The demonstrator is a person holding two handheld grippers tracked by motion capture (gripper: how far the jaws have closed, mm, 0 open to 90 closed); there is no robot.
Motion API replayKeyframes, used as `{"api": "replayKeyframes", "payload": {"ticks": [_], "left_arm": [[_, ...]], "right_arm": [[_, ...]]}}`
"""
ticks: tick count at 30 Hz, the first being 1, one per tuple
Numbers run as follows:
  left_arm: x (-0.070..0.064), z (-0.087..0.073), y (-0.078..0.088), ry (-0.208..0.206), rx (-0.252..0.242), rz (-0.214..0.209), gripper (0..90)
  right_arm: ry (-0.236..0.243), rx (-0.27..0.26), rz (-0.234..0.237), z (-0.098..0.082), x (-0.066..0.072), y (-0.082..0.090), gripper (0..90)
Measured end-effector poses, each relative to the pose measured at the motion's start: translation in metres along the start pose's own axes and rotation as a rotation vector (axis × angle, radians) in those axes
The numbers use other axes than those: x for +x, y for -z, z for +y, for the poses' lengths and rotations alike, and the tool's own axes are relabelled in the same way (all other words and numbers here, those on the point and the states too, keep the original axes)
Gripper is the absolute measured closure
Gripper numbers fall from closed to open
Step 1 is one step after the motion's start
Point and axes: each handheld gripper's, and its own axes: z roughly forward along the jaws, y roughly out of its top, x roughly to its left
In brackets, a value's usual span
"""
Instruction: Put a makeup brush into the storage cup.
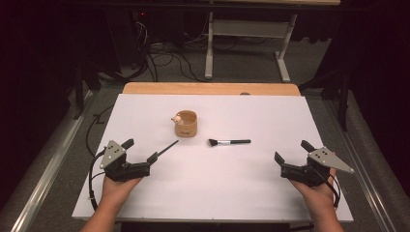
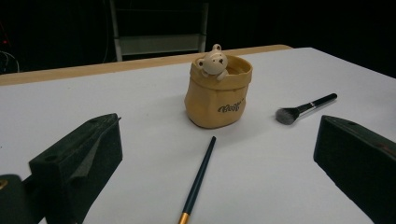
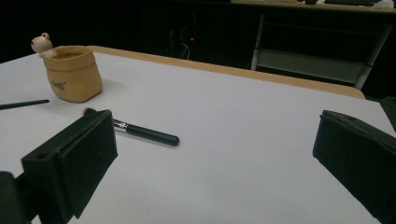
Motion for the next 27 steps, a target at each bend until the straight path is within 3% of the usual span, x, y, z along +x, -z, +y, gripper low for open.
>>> {"api": "replayKeyframes", "payload": {"ticks": [11,20,27], "left_arm": [[0.0000,0.0008,0.0014,-0.006,-0.009,-0.003,1.6],[-0.0004,0.0015,0.0019,-0.010,-0.011,-0.003,1.6],[0.0014,0.0037,0.0036,0.028,-0.017,-0.030,1.7]], "right_arm": [[0.013,-0.006,0.032,0.0009,0.0084,0.0012,1.3],[0.007,-0.005,0.026,0.0009,0.0085,0.0018,1.2],[0.017,-0.010,0.029,-0.0002,0.0090,0.0021,1.4]]}}
